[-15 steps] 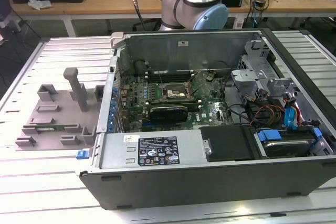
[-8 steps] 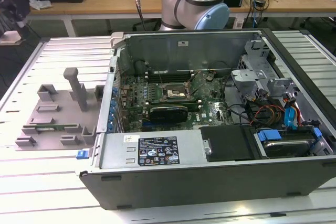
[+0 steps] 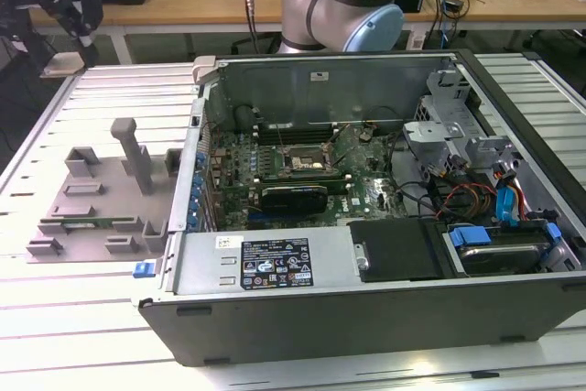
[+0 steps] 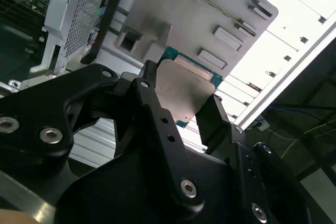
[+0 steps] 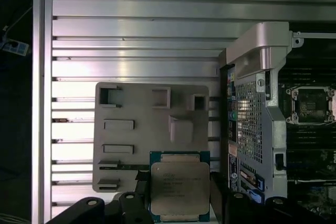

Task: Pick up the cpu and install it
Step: 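Pick up the cpu and move it towards the insertion slot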

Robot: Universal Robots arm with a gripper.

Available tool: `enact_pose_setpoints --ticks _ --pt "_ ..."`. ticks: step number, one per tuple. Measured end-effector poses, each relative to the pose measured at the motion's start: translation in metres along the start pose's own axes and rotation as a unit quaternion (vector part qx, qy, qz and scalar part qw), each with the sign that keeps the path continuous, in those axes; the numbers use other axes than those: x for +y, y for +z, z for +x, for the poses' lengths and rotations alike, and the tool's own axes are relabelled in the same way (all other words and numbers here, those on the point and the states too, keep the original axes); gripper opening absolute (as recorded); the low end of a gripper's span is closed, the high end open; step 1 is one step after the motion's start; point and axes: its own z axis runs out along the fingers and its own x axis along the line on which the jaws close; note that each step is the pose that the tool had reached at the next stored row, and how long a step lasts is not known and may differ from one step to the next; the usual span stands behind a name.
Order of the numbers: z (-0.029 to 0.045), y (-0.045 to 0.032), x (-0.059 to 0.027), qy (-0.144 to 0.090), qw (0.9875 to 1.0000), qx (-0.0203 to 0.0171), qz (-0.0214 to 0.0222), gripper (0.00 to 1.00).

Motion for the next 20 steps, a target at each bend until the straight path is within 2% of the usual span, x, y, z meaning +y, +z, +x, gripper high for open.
enact_pose_setpoints --ticks 4,10,12,16,20 --pt "-0.0055 0.0002 0.0000 0.000 1.0000 0.0001 0.0001 0.55" --pt "-0.0262 0.0013 0.0001 0.000 1.0000 0.0001 0.0001 0.55" --pt "-0.0367 0.0020 0.0002 0.000 1.0000 0.0000 0.0000 0.55" --pt "-0.0455 0.0024 0.0002 0.000 1.0000 0.0000 0.0000 0.55" --pt "-0.0580 0.0031 0.0003 0.000 1.0000 0.0000 0.0001 0.55"
